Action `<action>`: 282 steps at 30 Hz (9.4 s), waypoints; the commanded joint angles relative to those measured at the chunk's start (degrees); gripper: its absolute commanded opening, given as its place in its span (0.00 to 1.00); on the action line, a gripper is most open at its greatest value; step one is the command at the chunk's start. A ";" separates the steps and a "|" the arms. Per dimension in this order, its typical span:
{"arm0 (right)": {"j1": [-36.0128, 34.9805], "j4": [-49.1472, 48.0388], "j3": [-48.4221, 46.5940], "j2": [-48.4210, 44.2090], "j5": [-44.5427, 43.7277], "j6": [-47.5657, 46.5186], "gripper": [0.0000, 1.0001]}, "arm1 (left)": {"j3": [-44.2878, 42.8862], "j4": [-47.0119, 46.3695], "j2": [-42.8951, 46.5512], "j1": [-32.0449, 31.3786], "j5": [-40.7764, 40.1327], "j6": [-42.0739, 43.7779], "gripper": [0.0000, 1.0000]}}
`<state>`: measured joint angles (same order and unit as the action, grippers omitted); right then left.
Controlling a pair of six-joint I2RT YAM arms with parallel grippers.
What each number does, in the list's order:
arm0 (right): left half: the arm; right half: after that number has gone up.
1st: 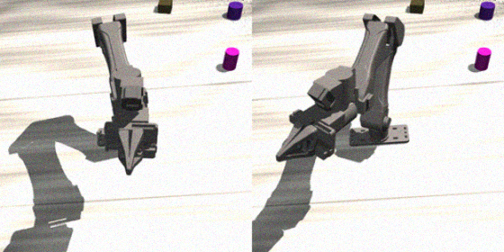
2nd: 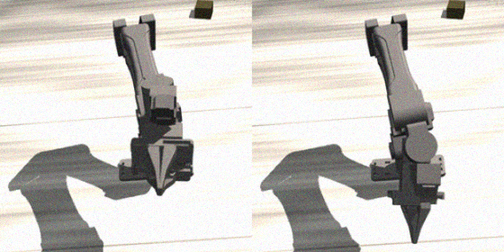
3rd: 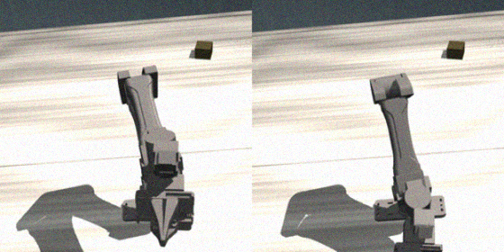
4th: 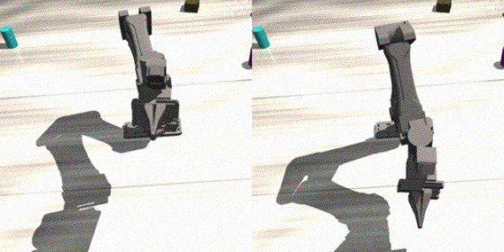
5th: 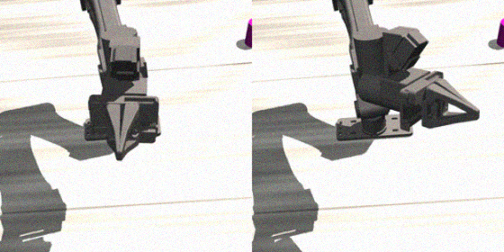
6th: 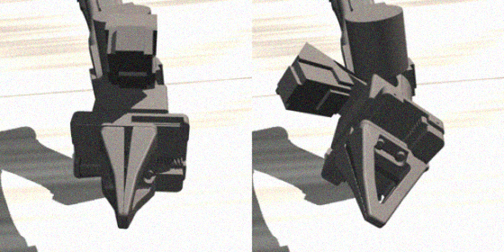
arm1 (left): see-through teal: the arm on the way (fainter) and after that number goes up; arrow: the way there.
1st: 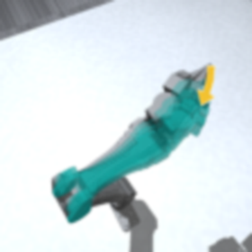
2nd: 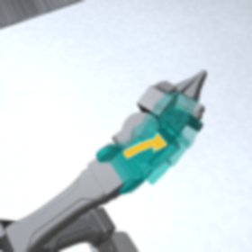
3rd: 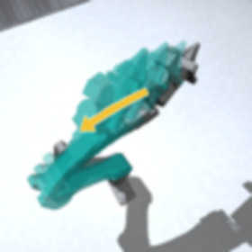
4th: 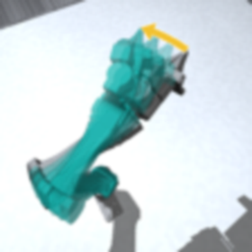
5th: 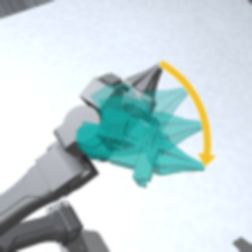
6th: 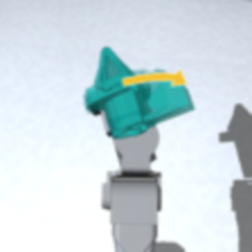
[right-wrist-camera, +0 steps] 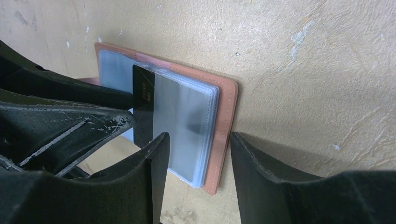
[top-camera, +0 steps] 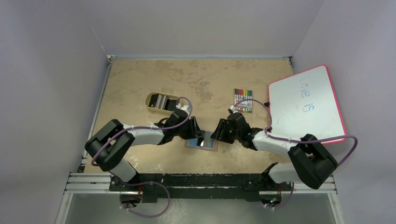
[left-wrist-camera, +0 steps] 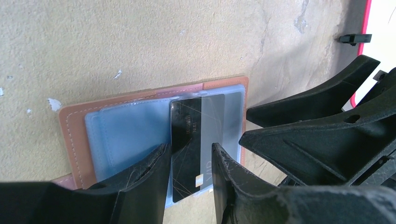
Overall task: Put the credit cards into the card holder
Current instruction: Insert the credit card into the card holder, then close the card holder at the center of the board, then turn over the card holder at the center of the board.
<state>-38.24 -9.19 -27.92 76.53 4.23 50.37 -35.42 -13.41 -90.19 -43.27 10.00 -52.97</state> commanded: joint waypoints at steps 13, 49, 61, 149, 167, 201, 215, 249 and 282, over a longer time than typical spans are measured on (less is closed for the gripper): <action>-0.17 -4.64 1.86 -0.40 1.57 1.22 0.52 | -2.43 -8.04 -2.00 -5.15 -0.21 -4.17 0.36; -0.17 -7.51 2.88 0.72 5.96 -1.62 0.49 | -6.46 41.22 15.94 -5.53 -29.84 0.66 0.50; -0.17 -9.05 2.43 2.47 7.32 -3.51 0.48 | -6.79 40.39 14.82 -5.49 -32.97 0.63 0.49; 0.35 -3.65 2.88 -14.97 5.68 -4.75 0.55 | -5.43 17.05 11.19 -5.58 -15.97 -1.52 0.26; 0.36 -6.05 0.79 -5.31 10.45 1.39 0.81 | -5.32 11.68 1.31 -5.65 -15.34 -3.50 0.18; -0.27 -10.31 3.44 -1.91 6.87 7.92 0.67 | 1.41 11.51 14.08 -3.68 -19.64 -8.20 0.23; -3.59 -9.49 0.28 4.93 3.82 10.09 0.68 | 4.39 -2.17 4.23 -1.55 -7.10 -9.86 0.17; -3.88 22.26 -14.57 -5.57 -9.54 -5.03 0.00 | 3.09 -1.66 11.88 6.15 -0.88 -8.65 0.22; -24.60 41.32 -48.34 28.13 -15.81 -4.89 0.28 | 0.47 20.68 25.92 32.64 3.44 5.62 0.28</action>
<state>-62.52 39.20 -77.03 105.86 -19.51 45.78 -34.79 8.32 -64.93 -11.11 12.08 -49.80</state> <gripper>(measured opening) 0.260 0.281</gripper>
